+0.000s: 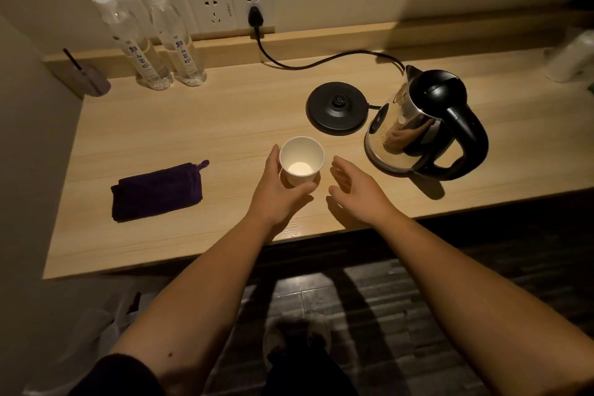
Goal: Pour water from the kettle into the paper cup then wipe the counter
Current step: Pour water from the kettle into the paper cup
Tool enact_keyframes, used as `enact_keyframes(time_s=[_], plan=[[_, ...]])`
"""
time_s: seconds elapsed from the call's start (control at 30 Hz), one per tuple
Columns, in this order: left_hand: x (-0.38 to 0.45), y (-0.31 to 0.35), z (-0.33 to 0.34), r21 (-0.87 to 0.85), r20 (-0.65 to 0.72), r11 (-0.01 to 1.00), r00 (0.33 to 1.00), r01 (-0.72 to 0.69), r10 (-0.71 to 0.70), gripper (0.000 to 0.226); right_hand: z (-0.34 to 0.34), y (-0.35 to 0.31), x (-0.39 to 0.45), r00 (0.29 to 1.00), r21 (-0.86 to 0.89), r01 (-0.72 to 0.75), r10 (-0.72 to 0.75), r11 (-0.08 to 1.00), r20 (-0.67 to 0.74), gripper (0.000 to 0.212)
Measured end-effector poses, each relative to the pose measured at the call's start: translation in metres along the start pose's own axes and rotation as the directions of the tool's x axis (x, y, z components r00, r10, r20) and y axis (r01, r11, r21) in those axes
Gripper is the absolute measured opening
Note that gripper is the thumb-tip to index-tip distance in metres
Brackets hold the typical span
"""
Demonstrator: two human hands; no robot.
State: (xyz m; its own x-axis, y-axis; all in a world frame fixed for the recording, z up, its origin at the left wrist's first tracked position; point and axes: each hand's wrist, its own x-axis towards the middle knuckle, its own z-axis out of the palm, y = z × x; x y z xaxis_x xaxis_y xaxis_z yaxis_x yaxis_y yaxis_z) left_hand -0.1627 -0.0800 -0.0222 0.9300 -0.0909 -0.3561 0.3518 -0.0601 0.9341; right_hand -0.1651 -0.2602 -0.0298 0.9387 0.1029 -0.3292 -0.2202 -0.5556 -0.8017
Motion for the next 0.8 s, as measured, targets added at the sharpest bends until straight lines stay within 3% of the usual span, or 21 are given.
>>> enact_keyframes(time_s=[0.13, 0.2, 0.3, 0.37, 0.4, 0.47, 0.57, 0.67, 0.8], plan=[[0.006, 0.002, 0.006, 0.000, -0.014, 1.000, 1.000, -0.004, 0.004, 0.083, -0.016, 0.000, -0.026, 0.984, -0.292, 0.089, -0.130, 0.952, -0.124, 0.052], [0.005, 0.004, 0.010, 0.005, -0.010, 1.000, 1.000, 0.004, -0.004, 0.077, -0.032, -0.003, -0.041, 0.936, -0.364, 0.185, -0.277, 0.913, -0.219, 0.044], [0.003, 0.006, 0.012, 0.080, -0.031, 0.996, 0.999, -0.030, 0.032, 0.070, -0.066, -0.013, -0.061, 0.729, -0.445, 0.336, -0.528, 0.830, -0.436, 0.032], [0.002, 0.006, 0.015, 0.147, -0.036, 0.988, 0.998, -0.044, 0.050, 0.069, -0.096, -0.018, -0.072, 0.618, -0.460, 0.284, -0.527, 0.841, -0.583, 0.030], [0.000, 0.010, 0.015, 0.169, -0.037, 0.985, 0.998, -0.038, 0.045, 0.070, -0.110, -0.019, -0.074, 0.603, -0.442, 0.218, -0.476, 0.870, -0.640, 0.033], [0.003, 0.006, 0.015, 0.205, -0.053, 0.978, 0.997, -0.043, 0.055, 0.071, -0.132, -0.017, -0.071, 0.666, -0.339, 0.043, -0.280, 0.940, -0.691, 0.049], [0.006, 0.003, 0.013, 0.254, -0.058, 0.966, 0.997, -0.041, 0.057, 0.071, -0.146, -0.009, -0.062, 0.810, -0.118, -0.121, 0.030, 0.986, -0.586, 0.072], [0.008, -0.001, 0.013, 0.274, -0.050, 0.960, 0.997, -0.050, 0.066, 0.067, -0.145, 0.000, -0.054, 0.843, 0.074, -0.117, 0.138, 0.990, -0.520, 0.061], [0.012, -0.004, 0.013, 0.308, -0.044, 0.951, 0.997, -0.041, 0.058, 0.073, -0.149, 0.007, -0.049, 0.840, 0.171, -0.079, 0.158, 0.982, -0.520, 0.042]])
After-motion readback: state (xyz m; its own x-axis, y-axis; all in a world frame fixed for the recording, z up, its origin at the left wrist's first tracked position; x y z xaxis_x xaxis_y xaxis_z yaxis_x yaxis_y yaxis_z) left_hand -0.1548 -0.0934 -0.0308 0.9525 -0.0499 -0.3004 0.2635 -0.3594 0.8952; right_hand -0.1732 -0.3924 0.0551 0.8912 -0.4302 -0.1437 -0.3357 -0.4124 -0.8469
